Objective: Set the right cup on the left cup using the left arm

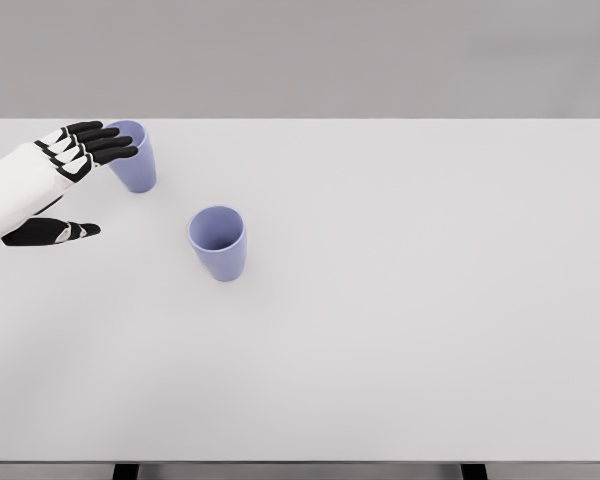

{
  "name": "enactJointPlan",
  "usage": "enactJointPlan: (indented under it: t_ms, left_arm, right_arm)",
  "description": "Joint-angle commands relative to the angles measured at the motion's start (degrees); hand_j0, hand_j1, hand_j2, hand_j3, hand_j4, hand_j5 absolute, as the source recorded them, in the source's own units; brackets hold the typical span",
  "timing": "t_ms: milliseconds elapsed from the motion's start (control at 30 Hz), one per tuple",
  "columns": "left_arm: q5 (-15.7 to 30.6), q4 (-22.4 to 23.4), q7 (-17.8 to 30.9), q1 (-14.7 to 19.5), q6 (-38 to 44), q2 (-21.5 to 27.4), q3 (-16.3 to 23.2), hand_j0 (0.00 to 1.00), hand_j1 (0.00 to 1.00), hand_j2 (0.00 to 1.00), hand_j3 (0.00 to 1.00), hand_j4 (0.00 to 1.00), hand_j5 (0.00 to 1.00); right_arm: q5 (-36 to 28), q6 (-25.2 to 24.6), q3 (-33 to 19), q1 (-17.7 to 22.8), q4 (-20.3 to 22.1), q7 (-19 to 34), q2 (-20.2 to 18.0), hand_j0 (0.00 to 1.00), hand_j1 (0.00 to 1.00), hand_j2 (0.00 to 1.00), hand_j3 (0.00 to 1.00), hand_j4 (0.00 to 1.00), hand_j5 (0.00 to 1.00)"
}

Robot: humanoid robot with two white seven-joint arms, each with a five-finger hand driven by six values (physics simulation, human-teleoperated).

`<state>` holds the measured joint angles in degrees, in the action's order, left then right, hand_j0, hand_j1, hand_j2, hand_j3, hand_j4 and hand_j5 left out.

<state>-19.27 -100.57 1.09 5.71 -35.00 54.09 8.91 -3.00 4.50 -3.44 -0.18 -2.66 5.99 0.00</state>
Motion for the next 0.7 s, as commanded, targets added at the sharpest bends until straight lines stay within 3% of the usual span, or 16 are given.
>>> enactJointPlan:
  t_ms: [0,433,533,667]
  left_arm:
    - [0.37,0.02,-0.04,0.00,0.00,0.05,-0.03,1.00,1.00,1.00,1.00,1.00,1.00]
    - [1.16,0.11,-0.47,-0.88,0.00,0.05,-0.38,1.00,1.00,1.00,1.00,1.00,1.00]
    - [5.38,0.11,-0.65,-0.88,0.00,0.05,-0.03,0.99,0.99,0.99,0.99,0.99,0.99]
    - [17.24,-0.33,-0.30,-1.49,0.00,1.63,2.69,0.99,0.99,0.99,0.99,0.99,0.99]
  right_arm:
    - [0.01,-0.02,0.10,0.00,0.03,0.08,0.00,1.00,1.00,1.00,1.00,1.00,1.00]
    - [0.01,-0.19,0.10,0.00,-0.33,-0.01,0.00,1.00,1.00,1.00,1.00,1.00,1.00]
    - [0.01,-0.19,0.10,0.00,-0.33,-0.01,0.00,1.00,1.00,1.00,1.00,1.00,1.00]
    - [0.01,-0.19,0.10,0.00,-0.33,0.08,0.00,1.00,1.00,1.00,1.00,1.00,1.00]
